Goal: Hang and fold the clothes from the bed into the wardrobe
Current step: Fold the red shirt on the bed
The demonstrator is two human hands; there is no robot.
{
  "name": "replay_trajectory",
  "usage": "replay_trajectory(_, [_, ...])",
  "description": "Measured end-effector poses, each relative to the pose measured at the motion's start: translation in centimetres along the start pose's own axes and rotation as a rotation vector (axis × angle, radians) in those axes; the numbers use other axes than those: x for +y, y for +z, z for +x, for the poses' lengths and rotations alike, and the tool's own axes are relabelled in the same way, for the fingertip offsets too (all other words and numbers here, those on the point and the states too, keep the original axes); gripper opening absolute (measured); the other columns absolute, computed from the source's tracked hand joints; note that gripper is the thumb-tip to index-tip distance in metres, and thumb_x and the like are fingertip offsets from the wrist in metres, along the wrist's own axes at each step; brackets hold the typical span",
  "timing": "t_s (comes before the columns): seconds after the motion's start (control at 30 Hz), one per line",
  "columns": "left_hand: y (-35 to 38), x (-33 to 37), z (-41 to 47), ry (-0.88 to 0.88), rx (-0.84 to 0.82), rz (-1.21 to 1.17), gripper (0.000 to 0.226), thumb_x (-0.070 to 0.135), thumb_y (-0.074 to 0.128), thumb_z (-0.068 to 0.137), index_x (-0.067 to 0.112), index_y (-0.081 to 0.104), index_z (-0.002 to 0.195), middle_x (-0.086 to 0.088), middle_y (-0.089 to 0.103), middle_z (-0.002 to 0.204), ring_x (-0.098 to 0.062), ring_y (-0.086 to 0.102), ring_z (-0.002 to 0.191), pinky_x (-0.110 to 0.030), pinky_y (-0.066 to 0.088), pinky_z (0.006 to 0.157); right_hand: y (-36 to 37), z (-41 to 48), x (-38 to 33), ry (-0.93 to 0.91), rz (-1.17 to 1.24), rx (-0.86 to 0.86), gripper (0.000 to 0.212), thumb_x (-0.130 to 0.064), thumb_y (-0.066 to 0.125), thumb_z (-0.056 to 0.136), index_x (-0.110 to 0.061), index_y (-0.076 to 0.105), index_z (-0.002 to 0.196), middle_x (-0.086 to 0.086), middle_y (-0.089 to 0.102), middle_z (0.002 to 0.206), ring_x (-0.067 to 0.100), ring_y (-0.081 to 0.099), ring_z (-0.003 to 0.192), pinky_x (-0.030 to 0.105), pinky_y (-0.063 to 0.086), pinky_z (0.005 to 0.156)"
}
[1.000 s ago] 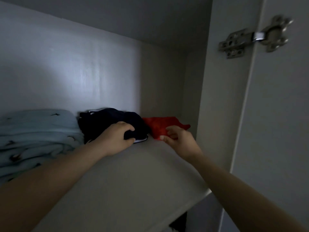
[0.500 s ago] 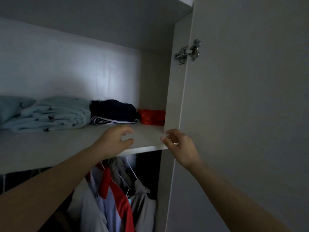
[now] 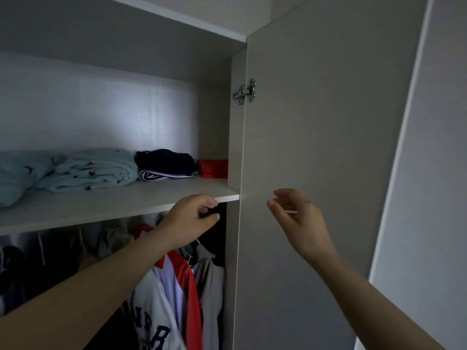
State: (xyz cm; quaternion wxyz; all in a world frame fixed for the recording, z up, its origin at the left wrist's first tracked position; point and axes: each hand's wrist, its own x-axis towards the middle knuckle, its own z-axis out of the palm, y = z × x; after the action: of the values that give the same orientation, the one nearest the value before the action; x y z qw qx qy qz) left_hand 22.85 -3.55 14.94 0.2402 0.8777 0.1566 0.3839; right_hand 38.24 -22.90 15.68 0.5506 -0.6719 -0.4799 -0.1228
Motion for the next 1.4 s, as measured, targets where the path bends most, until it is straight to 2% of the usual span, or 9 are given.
replay_trajectory(0.2, [1.3, 2.7, -3.7, -0.007, -0.032, -0.090, 0.023, 0.019, 0.068, 0.087, 0.020, 0.064, 0.110, 0.008, 0.064, 0.111, -0.003, 0.059, 0.102, -0.017, 0.046, 0.085, -4.2, -4.6, -1.7, -0.002, -0.069, 0.114, 0.024, -0.037, 0.062, 0.091, -0.026, 0.062, 0.113, -0.013, 0.067, 0.098, -0.001, 0.064, 0.087, 0.009, 0.050, 0.069])
replay_trajectory(0.37, [2.4, 5.4, -6.1, -0.003, -0.068, -0.083, 0.020, 0.021, 0.068, 0.087, 0.022, 0.064, 0.107, 0.009, 0.064, 0.108, -0.004, 0.060, 0.100, -0.020, 0.046, 0.086, -8.2, -7.2, -0.9, 0.017, -0.243, 0.297, 0.032, -0.034, 0.063, 0.091, -0.019, 0.061, 0.120, -0.007, 0.058, 0.114, 0.017, 0.058, 0.106, 0.034, 0.051, 0.088])
replay_trajectory(0.47, [2.8, 7.2, -6.7, 0.013, -0.074, -0.106, 0.020, 0.021, 0.068, 0.086, 0.024, 0.063, 0.106, 0.011, 0.064, 0.107, -0.003, 0.060, 0.099, -0.021, 0.047, 0.086, -9.9, -7.6, 0.0, 0.061, -0.272, 0.391, 0.054, -0.031, 0.066, 0.089, -0.015, 0.046, 0.136, 0.002, 0.045, 0.133, 0.022, 0.044, 0.126, 0.029, 0.035, 0.103])
replay_trajectory(0.57, [3.4, 8.3, -7.6, 0.019, -0.077, -0.093, 0.021, 0.021, 0.068, 0.087, 0.022, 0.063, 0.107, 0.010, 0.064, 0.107, -0.003, 0.060, 0.100, -0.022, 0.048, 0.087, -10.3, -7.8, 1.0, 0.247, -0.174, 0.257, 0.075, -0.038, 0.066, 0.088, -0.012, 0.027, 0.147, 0.009, 0.037, 0.144, 0.025, 0.040, 0.132, 0.029, 0.033, 0.103])
replay_trajectory(0.7, [3.6, 8.9, -8.7, -0.024, -0.068, -0.104, 0.023, 0.019, 0.067, 0.087, 0.019, 0.064, 0.110, 0.007, 0.064, 0.110, -0.005, 0.059, 0.103, -0.025, 0.049, 0.090, -11.0, -7.5, 2.0, 0.263, -0.169, 0.248, 0.039, -0.038, 0.068, 0.086, -0.011, 0.049, 0.107, 0.008, 0.053, 0.106, 0.025, 0.057, 0.096, 0.030, 0.044, 0.077])
replay_trajectory(0.8, [3.4, 8.8, -9.8, -0.074, -0.046, -0.109, 0.020, 0.014, 0.068, 0.086, 0.018, 0.064, 0.106, 0.005, 0.064, 0.106, -0.010, 0.061, 0.103, -0.029, 0.051, 0.091, -10.6, -8.1, 1.6, 0.226, -0.152, 0.251, 0.033, -0.036, 0.068, 0.086, -0.015, 0.047, 0.100, 0.002, 0.048, 0.100, 0.007, 0.048, 0.079, 0.026, 0.037, 0.072])
replay_trajectory(1.03, [3.2, 8.5, -13.2, -0.168, 0.005, -0.057, 0.017, 0.009, 0.067, 0.086, 0.016, 0.065, 0.102, 0.001, 0.066, 0.100, -0.008, 0.063, 0.095, -0.029, 0.052, 0.090, -8.3, -10.4, -0.1, 0.095, -0.025, 0.194, 0.039, -0.028, 0.061, 0.092, -0.011, 0.049, 0.124, 0.002, 0.054, 0.115, 0.016, 0.054, 0.103, 0.036, 0.050, 0.086])
replay_trajectory(1.27, [-0.8, 7.8, -16.6, -0.312, 0.081, -0.022, 0.021, 0.015, 0.066, 0.088, 0.014, 0.064, 0.108, 0.002, 0.063, 0.108, -0.013, 0.060, 0.102, -0.023, 0.049, 0.089, -2.5, -10.5, -3.2, -0.035, 0.123, 0.060, 0.034, -0.022, 0.068, 0.089, -0.025, 0.050, 0.118, -0.011, 0.055, 0.103, 0.002, 0.057, 0.092, 0.007, 0.046, 0.067])
replay_trajectory(1.4, [-4.2, 7.3, -19.2, -0.361, 0.128, 0.032, 0.015, 0.022, 0.068, 0.087, 0.030, 0.062, 0.099, 0.010, 0.063, 0.104, -0.005, 0.061, 0.097, -0.016, 0.050, 0.082, 1.6, -9.7, -4.9, -0.081, 0.208, -0.046, 0.031, -0.025, 0.073, 0.085, -0.026, 0.047, 0.103, -0.010, 0.053, 0.090, 0.006, 0.056, 0.083, 0.015, 0.049, 0.068])
